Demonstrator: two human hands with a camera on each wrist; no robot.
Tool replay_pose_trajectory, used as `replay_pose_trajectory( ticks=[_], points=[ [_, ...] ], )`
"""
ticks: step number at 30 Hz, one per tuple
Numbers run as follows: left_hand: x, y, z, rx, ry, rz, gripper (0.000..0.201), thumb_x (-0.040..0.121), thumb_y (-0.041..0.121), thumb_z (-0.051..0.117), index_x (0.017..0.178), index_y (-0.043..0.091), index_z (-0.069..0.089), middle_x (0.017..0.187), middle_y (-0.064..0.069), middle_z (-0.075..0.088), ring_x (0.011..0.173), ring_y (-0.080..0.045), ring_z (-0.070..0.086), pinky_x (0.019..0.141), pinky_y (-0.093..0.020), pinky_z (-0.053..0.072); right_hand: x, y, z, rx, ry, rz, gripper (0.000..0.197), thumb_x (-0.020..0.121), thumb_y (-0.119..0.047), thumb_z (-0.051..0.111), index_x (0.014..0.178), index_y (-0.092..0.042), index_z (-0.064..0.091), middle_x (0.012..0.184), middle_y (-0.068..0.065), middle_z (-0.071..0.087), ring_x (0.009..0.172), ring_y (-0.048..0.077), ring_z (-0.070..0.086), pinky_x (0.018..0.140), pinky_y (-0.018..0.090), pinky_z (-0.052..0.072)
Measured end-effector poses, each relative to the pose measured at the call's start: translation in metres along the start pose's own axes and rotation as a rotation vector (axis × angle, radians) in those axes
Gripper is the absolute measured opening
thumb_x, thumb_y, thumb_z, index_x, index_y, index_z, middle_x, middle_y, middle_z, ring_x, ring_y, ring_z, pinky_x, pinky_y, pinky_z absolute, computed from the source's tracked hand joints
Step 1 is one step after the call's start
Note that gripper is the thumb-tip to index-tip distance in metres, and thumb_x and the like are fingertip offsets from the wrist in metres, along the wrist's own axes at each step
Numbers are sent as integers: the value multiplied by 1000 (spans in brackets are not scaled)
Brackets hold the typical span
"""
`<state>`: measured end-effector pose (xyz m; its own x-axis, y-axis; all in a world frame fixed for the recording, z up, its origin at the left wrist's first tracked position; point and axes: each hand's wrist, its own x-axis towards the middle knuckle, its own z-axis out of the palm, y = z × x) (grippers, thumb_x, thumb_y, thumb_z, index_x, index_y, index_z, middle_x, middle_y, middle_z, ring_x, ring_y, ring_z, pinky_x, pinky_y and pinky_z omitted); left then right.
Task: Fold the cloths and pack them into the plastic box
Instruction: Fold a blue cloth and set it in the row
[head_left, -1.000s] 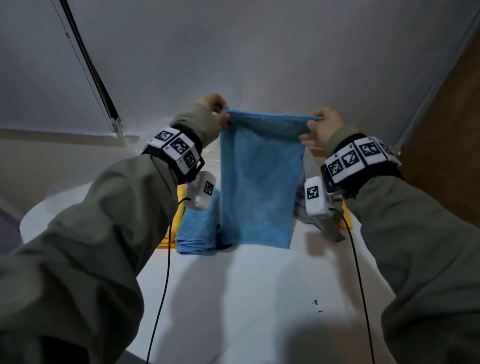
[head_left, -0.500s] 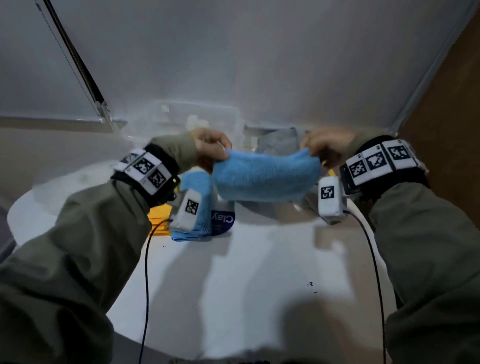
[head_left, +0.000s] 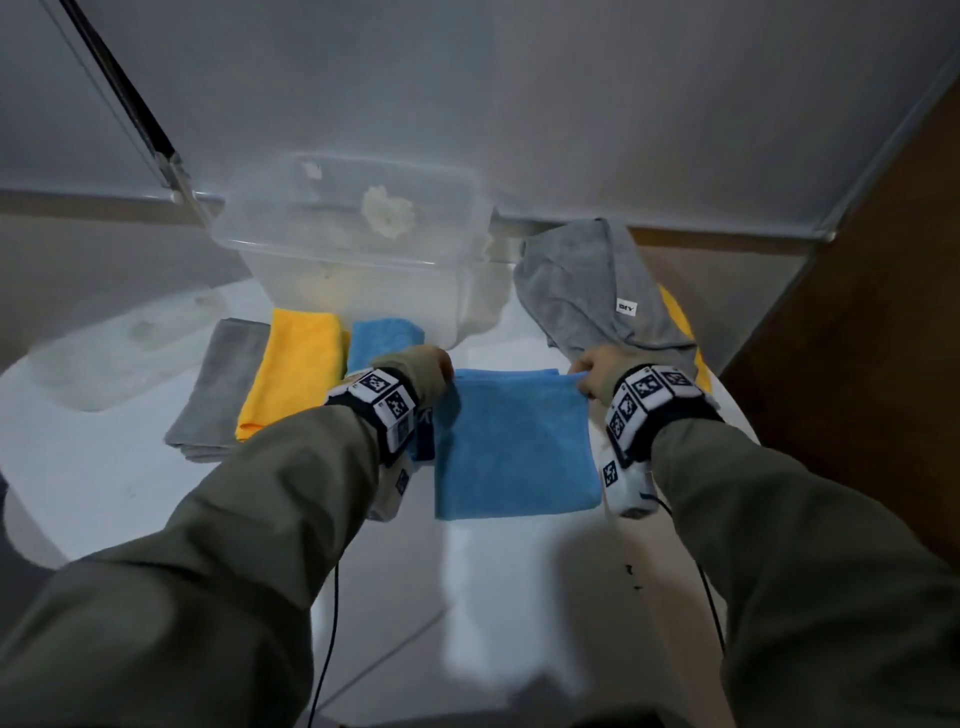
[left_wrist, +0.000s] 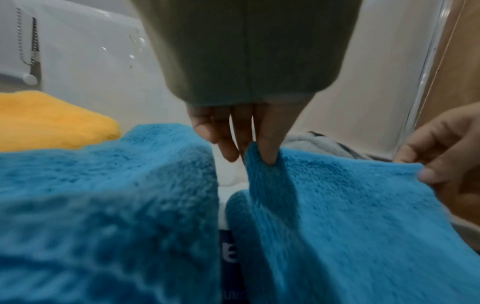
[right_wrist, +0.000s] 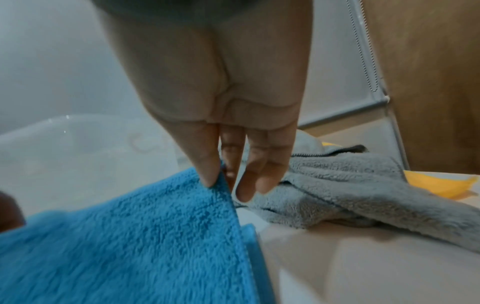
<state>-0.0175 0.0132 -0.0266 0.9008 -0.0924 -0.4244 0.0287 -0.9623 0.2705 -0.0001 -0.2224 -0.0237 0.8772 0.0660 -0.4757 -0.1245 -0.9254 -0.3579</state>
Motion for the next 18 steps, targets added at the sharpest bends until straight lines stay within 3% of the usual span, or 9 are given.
replay_pose_trajectory(
  ticks=[2, 4, 10, 12, 14, 18],
  points=[
    [12, 2, 0, 51, 7, -31, 27, 86, 16, 54, 112, 19, 60, 119, -11, 61, 107, -31, 58, 92, -35, 48, 12, -2, 3, -79, 28, -1, 23, 87, -6, 52, 101, -17, 65, 96, 6, 59, 96, 26, 58, 77, 26, 44],
    [23, 1, 3, 110, -9, -52, 31, 86, 15, 52, 116, 19, 58, 121, -13, 58, 108, -33, 57, 90, -35, 46, 25, -3, 10, -106, 46, 20, 26, 89, -5, 50, 105, -19, 65, 109, 11, 61, 108, 29, 58, 83, 29, 46],
    [44, -2, 17, 268, -62, -72, 40, 87, 15, 44, 126, 21, 49, 129, -15, 40, 125, -36, 34, 103, -45, 38, 50, -6, 24, -153, 0, -19, 36, 92, -2, 46, 124, -14, 58, 134, 8, 52, 124, 27, 48, 99, 28, 40],
    [50, -4, 22, 285, -105, -46, 39, 88, 16, 43, 126, 23, 48, 129, -13, 38, 127, -36, 31, 104, -47, 37, 56, -6, 33, -138, -18, -66, 33, 91, 0, 47, 119, -11, 61, 133, 7, 52, 127, 28, 45, 101, 27, 37],
    [52, -4, 22, 306, -134, -40, 38, 88, 16, 42, 125, 23, 48, 130, -13, 38, 127, -37, 29, 104, -48, 36, 60, -1, 41, -88, 26, -66, 32, 89, -1, 48, 113, -14, 65, 127, 9, 56, 122, 28, 48, 97, 26, 40],
    [55, -3, 18, 386, -59, 66, 34, 89, 18, 41, 120, 20, 53, 124, -10, 51, 119, -30, 36, 104, -41, 27, 60, 6, 43, 83, 168, 6, 24, 86, -7, 49, 96, -13, 71, 104, 10, 66, 95, 27, 59, 75, 23, 45]
  ],
)
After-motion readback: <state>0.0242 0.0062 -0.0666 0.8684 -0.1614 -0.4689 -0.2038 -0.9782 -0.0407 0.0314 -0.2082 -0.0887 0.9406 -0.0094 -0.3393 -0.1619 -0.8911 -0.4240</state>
